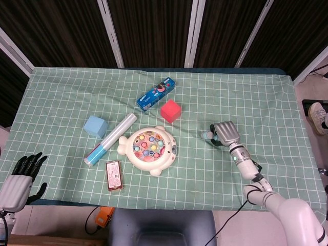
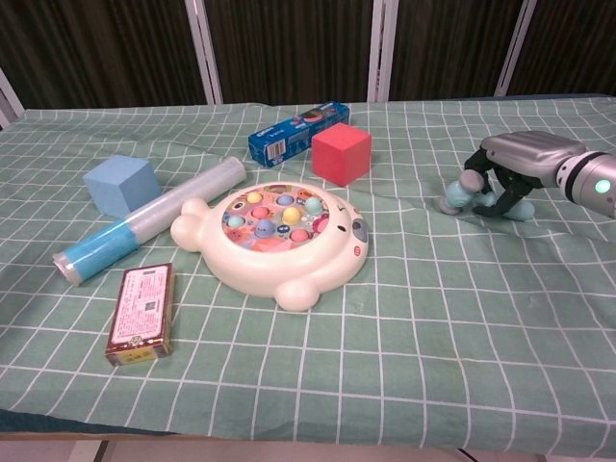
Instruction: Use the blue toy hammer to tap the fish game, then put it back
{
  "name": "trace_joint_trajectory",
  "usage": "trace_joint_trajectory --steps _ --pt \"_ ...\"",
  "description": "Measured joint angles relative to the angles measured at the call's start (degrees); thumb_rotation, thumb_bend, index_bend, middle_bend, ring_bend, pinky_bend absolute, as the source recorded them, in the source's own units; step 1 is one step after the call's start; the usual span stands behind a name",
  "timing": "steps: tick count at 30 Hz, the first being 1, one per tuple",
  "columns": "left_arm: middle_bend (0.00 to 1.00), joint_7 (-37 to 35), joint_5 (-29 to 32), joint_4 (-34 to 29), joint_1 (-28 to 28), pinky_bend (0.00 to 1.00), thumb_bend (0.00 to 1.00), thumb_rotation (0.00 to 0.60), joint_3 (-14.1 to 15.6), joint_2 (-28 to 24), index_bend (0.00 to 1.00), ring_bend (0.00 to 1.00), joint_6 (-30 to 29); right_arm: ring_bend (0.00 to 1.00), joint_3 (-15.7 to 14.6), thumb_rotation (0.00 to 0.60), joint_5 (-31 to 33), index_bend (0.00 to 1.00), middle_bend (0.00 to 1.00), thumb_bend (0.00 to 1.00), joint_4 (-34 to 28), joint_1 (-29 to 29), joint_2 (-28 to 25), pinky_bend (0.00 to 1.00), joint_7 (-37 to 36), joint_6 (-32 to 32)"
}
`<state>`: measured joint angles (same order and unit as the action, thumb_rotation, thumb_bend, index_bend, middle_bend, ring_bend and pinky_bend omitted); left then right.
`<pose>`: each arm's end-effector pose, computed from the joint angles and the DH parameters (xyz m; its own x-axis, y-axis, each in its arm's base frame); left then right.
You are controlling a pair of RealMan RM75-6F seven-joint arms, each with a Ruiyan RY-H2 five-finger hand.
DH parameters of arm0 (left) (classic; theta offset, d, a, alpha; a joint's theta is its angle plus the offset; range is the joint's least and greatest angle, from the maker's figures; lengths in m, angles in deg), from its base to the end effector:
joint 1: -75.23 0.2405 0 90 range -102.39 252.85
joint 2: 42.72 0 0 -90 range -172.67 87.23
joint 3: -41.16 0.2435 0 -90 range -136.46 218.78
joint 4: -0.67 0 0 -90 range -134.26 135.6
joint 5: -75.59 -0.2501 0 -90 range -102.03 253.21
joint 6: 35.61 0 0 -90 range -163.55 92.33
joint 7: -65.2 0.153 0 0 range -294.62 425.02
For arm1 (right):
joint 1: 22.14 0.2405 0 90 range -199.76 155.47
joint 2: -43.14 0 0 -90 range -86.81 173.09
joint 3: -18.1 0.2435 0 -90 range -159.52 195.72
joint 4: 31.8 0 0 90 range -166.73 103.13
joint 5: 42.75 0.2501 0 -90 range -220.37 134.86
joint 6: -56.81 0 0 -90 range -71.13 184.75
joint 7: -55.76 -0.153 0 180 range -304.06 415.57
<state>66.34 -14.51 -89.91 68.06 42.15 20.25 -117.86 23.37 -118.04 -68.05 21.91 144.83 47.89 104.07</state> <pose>-0.3174 0.1880 0.1064 0.4735 0.0935 0.8758 0.8789 -0.1152 -0.4629 -0.2714 -0.4370 -0.0420 0.5637 -0.2211 0.7958 -0.8228 -0.2342 0.5178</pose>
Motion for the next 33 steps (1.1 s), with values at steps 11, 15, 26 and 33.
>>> trace_joint_trajectory --steps 11,15,26,33 --pt "0.02 -0.03 0.07 -0.09 -0.09 0.07 0.41 0.600 -0.04 -0.10 0.00 0.01 0.09 0.72 0.95 0.600 -1.39 0.85 0.76 0.36 1.07 -0.29 0.10 0.74 -2.15 -0.05" --pt "0.03 0.04 -0.08 0.17 0.24 0.07 0.41 0.600 0.27 0.18 0.00 0.01 -0.19 0.71 1.29 0.600 -1.36 0.84 0.76 0.35 1.63 -0.43 0.47 0.73 -2.36 -0.51" --pt "0.03 -0.12 0.00 -0.01 -0.03 0.07 0.41 0.600 0.01 -0.10 0.00 0.01 -0.05 0.70 2.32 0.600 -1.51 0.82 0.75 0.34 2.90 -0.61 1.14 0.71 -2.62 -0.69" --pt "0.03 -0.05 0.04 -0.01 0.01 0.07 0.41 0.600 0.04 -0.01 0.00 0.01 -0.06 0.68 2.99 0.600 -1.24 0.73 0.68 0.32 3.72 -0.87 1.42 0.70 -3.32 -0.90"
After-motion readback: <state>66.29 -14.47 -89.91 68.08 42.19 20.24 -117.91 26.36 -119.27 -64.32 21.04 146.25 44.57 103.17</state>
